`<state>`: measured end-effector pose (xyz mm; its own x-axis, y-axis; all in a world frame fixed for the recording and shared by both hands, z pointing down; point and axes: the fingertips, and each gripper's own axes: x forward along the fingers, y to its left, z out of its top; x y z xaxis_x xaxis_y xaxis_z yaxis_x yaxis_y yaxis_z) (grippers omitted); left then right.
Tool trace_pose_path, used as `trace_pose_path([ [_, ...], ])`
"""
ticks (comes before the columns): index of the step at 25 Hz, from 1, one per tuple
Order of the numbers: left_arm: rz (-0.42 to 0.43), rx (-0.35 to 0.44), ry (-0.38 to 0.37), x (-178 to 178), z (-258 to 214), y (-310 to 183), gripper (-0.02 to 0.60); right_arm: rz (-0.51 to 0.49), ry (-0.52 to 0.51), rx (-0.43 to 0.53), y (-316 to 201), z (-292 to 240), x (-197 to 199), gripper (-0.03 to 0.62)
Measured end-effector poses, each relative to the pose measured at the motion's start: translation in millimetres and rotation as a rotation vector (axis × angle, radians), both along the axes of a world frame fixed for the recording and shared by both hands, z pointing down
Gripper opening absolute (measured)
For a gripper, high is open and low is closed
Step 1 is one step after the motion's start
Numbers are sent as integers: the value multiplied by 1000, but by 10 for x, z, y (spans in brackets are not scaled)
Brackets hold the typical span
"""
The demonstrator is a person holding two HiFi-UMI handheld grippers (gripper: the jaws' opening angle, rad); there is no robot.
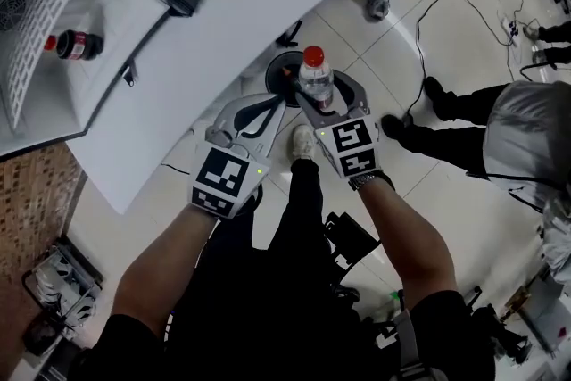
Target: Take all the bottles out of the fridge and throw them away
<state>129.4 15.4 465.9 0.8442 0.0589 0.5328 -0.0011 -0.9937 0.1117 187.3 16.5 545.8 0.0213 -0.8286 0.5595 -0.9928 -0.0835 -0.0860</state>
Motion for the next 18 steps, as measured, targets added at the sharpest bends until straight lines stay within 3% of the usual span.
trace_pose_path([
  [9, 40, -37, -122, 2, 823, -29, 3, -15, -59, -170, -81, 1414, 118, 296],
  [18, -1, -67, -196, 57, 1554, -191, 3, -35, -130, -316, -172, 2530, 70, 295],
])
